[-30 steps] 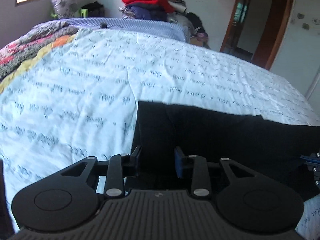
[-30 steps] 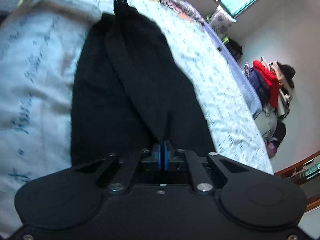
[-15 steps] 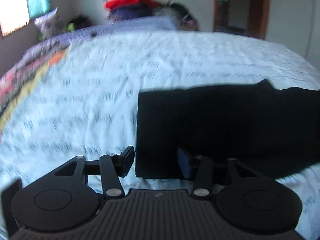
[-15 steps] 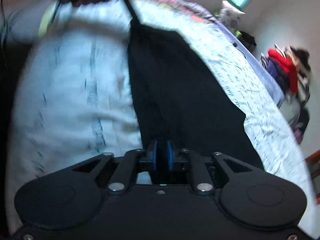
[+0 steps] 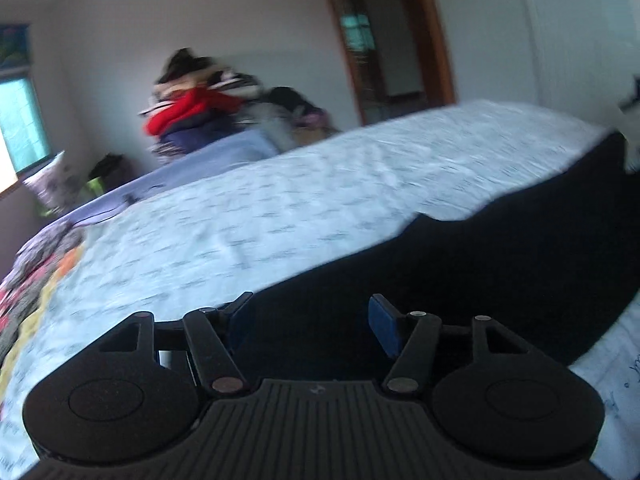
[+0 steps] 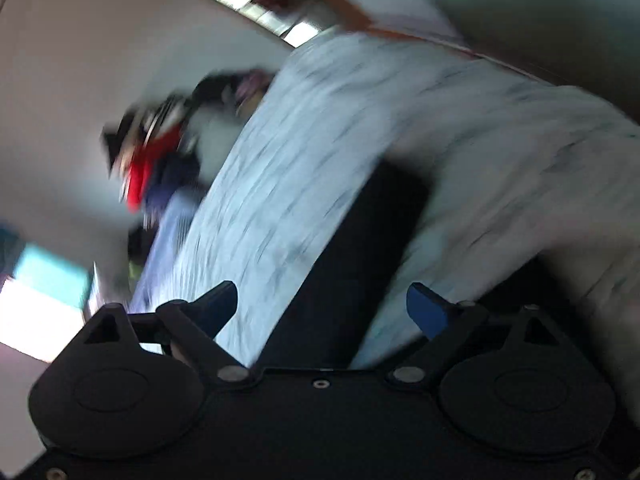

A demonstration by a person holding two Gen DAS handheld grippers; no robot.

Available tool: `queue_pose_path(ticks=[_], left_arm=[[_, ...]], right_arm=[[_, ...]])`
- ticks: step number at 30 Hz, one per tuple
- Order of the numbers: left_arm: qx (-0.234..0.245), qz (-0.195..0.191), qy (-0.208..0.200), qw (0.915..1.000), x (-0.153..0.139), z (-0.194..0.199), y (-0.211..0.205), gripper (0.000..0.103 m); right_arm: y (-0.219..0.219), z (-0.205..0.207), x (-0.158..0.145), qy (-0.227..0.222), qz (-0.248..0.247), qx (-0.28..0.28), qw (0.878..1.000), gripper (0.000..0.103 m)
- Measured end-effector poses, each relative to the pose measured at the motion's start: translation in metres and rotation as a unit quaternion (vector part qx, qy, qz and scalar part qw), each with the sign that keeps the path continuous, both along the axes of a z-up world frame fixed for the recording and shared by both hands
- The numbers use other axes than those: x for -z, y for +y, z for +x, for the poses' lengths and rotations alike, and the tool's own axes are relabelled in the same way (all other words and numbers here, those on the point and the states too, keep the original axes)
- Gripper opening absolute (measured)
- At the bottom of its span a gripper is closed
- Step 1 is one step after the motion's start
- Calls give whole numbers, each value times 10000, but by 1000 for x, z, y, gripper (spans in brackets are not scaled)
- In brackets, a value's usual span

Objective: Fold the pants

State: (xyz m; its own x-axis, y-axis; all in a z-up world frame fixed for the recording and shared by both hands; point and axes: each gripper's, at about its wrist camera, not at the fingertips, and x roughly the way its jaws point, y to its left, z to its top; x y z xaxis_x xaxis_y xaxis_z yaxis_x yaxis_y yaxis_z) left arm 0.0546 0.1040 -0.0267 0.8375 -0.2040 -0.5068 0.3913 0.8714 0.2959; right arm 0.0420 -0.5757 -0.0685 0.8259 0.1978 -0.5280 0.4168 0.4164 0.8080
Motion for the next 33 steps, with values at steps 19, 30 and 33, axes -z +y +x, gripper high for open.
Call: queue_pose_path(ticks=[19, 30, 33], left_arm=[[334, -53, 838, 9959, 55, 23, -10, 76], [537, -275, 972, 9934, 52, 18, 7, 76], [537, -425, 1043, 9922, 52, 19, 9, 76]], right_arm=[[50, 47, -6, -702, -761, -1017, 9894, 12], [55, -47, -78, -1185, -1420, -831, 9792, 11], [49, -82, -82, -1183, -1504, -634, 9795, 12]])
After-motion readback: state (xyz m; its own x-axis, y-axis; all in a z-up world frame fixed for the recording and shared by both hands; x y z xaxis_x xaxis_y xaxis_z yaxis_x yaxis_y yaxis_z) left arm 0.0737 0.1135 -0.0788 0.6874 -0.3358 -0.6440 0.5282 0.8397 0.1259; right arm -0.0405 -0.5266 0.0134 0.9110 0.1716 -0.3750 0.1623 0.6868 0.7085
